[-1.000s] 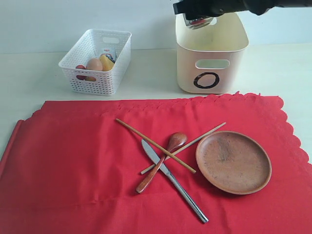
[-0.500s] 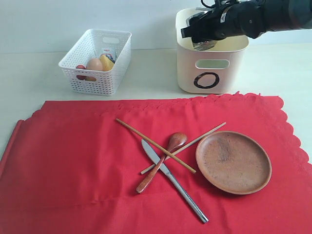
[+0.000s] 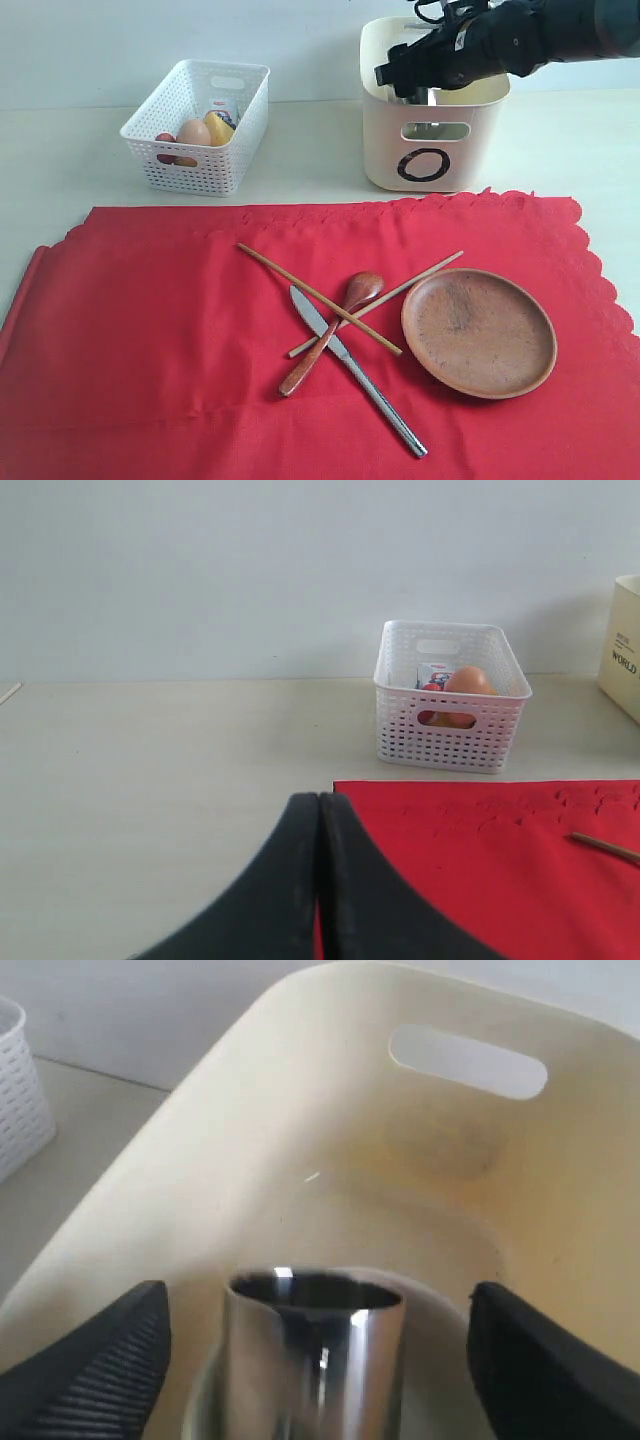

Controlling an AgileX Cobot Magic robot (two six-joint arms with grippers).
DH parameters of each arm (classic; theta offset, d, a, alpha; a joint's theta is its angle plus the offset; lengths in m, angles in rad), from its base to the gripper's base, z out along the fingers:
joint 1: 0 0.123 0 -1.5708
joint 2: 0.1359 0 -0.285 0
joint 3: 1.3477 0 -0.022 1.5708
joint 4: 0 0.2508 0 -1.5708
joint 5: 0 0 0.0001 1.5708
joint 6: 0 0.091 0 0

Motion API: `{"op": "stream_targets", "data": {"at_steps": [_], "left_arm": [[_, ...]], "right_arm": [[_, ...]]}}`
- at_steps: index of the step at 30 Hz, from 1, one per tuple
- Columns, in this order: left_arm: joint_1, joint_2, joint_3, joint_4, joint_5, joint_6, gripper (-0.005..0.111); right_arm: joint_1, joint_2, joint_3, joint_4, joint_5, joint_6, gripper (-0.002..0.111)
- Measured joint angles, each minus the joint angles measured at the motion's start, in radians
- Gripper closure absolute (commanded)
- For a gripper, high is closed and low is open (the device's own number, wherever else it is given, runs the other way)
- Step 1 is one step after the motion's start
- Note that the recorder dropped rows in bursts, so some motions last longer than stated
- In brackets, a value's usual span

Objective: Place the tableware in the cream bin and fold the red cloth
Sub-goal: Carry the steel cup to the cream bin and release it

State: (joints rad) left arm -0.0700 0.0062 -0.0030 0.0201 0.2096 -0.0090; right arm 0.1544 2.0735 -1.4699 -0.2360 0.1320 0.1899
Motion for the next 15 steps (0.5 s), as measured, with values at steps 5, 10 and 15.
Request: {"op": "stream_targets", "data": {"at_steps": [5,10,15], "left_arm": [[0.0,0.0,0.0,0.0,0.0,0.0,0.107],[0.0,0.0,0.0,0.0,0.0,0.0,0.107],[0.0,0.0,0.0,0.0,0.0,0.0,0.107]], "right_arm": [[0.0,-0.037,0.0,0.0,0.119,0.0,0.03],[0.0,-0.131,0.0,0.0,0.21,0.0,0.03],[0.0,-0.264,0.0,0.082,0.302,0.0,0.03]]}}
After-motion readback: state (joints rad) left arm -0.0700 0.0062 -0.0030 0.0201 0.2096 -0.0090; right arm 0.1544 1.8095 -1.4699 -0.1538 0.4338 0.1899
